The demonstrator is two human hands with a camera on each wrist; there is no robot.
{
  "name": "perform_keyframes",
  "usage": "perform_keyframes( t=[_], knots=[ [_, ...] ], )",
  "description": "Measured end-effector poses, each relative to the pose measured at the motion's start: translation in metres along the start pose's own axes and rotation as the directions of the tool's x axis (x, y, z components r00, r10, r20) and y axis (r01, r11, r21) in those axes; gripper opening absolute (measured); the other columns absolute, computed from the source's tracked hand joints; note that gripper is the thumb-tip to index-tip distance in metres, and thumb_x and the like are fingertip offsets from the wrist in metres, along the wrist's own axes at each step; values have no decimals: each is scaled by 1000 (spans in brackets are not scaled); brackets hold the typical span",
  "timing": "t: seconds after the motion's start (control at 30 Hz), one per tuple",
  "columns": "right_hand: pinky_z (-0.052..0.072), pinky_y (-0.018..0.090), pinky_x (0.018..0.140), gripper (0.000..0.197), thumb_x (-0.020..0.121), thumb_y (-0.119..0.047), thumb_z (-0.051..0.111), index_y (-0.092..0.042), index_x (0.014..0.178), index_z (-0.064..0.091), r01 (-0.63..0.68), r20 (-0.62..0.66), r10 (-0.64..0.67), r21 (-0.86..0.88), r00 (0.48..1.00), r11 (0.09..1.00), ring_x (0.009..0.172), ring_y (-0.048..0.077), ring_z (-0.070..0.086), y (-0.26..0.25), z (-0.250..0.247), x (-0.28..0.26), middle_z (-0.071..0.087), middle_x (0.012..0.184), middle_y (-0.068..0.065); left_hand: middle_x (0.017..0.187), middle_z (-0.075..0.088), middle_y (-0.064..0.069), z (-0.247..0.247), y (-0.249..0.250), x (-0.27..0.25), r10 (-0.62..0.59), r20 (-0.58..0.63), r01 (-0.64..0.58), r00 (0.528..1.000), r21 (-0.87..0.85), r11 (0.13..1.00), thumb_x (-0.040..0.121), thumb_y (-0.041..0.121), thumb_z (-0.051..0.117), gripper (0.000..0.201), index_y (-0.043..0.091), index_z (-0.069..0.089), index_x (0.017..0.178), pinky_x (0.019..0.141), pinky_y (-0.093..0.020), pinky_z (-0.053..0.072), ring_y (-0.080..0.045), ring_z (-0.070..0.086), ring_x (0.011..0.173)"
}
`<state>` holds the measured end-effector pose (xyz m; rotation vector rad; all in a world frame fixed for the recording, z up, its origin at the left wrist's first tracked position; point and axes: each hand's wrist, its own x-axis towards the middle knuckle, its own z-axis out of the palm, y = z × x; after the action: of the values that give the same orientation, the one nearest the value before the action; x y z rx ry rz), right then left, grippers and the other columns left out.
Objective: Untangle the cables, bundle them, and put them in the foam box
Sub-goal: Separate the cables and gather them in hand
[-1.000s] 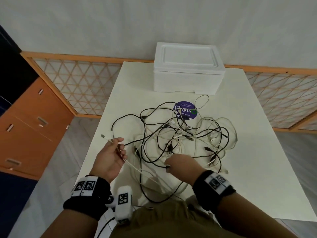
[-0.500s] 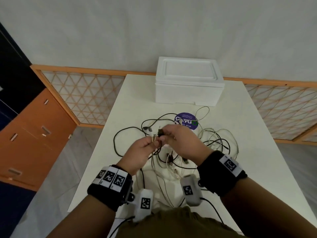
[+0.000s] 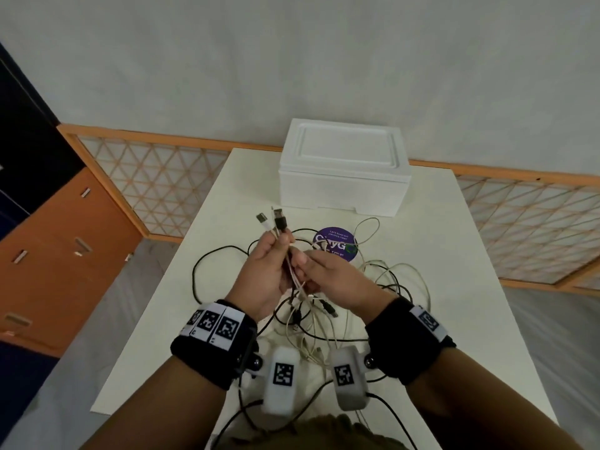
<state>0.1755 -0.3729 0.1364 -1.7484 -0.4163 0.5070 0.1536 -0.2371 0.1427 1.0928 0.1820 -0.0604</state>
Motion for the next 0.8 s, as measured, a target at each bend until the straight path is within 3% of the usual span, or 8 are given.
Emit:
perform_keyframes(
  t=[0.1,0.23,0.33,0.5,0.6,0.7,0.77,0.8],
  knots=[
    [46,35,73,37,81,-56,54,-20,83,61,25,96,-10,-161,995,987,70,10,55,20,-1,-8,58,71,-10,57,44,0,-8,11,5,69,-34,-73,997,-134,988,103,24,33,21,17,46,87,55,-29,48,-14,46,50],
    [47,29,88,39,83,-47,61,-24,114,55,100,125,-70,-257,990,961,94,6,56,26,9,-7,60,103,-7,62,58,-4,-2,9,-3,72,-4,-71,997,-187,980,102,22,36,18,17,47,88,66,-32,56,-19,60,58],
    [44,26,79,15,94,-31,53,-17,97,59,156,131,-118,-337,984,929,80,5,55,16,16,-4,61,84,-10,60,58,-4,2,11,-4,98,15,-93,995,-188,978,102,21,37,18,16,46,88,64,-31,54,-20,62,60],
    [37,25,65,23,97,-31,48,-14,82,47,145,83,-120,-521,989,841,67,8,45,33,-1,-11,48,73,-6,50,33,8,-31,48,8,240,-180,-269,954,-161,950,102,19,36,28,22,48,78,43,-18,27,-6,28,43],
    [40,30,68,23,97,-28,49,-9,83,51,1,-9,-7,-519,1000,855,67,11,48,49,-14,-18,52,74,-1,51,33,7,-57,66,8,281,-270,-298,921,-24,954,102,21,37,27,22,47,77,41,-20,19,-7,23,42],
    [38,24,63,24,97,-24,49,-21,73,47,2,-48,-30,-493,998,870,64,7,49,45,-15,-16,49,68,-5,56,54,4,-56,60,3,245,-198,-187,949,272,944,99,15,45,22,20,44,77,41,-21,18,-6,27,38],
    [39,21,62,20,96,-23,50,-22,76,49,53,-78,-103,-485,992,873,64,5,50,35,-11,-10,50,67,-7,78,71,6,-43,48,-4,190,-78,-111,979,579,808,94,21,57,19,21,47,78,49,-20,33,-4,48,50],
    [37,18,61,17,95,-23,51,-20,78,51,79,-87,-139,-492,987,867,63,2,49,30,-11,-6,51,67,-7,88,73,11,-34,41,-8,129,-3,-91,992,691,717,90,26,62,16,24,49,81,60,-20,40,0,59,67]
  ],
)
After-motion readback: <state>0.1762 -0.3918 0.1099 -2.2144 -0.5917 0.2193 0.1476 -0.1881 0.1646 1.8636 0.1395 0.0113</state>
